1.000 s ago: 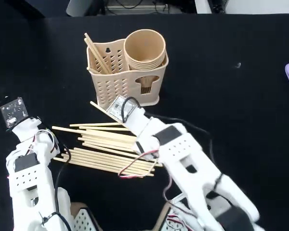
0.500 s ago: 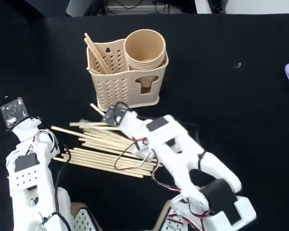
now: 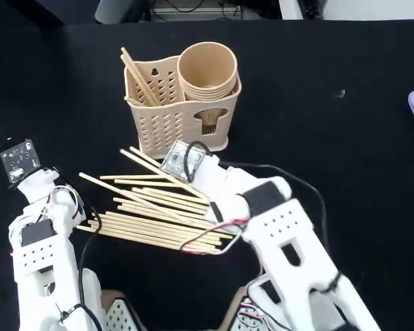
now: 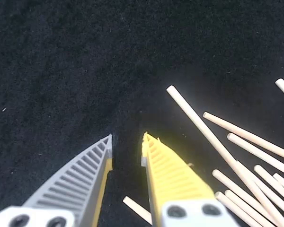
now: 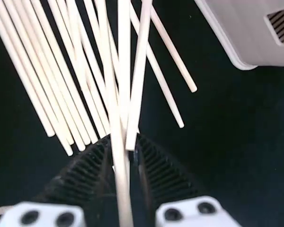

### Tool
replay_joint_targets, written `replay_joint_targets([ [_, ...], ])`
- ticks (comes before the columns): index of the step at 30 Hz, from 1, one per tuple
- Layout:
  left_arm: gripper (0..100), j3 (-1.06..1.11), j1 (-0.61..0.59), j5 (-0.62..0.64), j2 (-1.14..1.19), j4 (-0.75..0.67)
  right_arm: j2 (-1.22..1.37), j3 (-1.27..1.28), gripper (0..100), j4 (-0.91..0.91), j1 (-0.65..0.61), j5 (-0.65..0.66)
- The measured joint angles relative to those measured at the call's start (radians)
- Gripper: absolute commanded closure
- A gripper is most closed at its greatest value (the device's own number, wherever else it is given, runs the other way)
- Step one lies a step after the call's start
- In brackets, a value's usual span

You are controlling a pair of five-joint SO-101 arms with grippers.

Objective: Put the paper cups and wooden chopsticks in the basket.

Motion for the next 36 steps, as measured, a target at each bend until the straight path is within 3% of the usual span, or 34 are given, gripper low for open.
replay_joint_targets([
  [8,89,0.0,0.0,0.0,0.0,0.0,-0.152,-0.034,98.8,0.095,0.003,0.003],
  [16,89,0.0,0.0,0.0,0.0,0.0,-0.094,0.074,98.3,0.095,0.061,0.057],
  [20,89,0.0,0.0,0.0,0.0,0.0,0.008,0.203,88.1,-0.038,0.176,0.123],
  [25,89,0.0,0.0,0.0,0.0,0.0,0.169,0.219,77.6,-0.13,0.204,0.133],
  [32,89,0.0,0.0,0.0,0.0,0.0,0.359,0.19,78.9,-0.242,0.12,0.109],
  [36,89,0.0,0.0,0.0,0.0,0.0,0.428,0.132,91.3,-0.255,0.089,0.063],
])
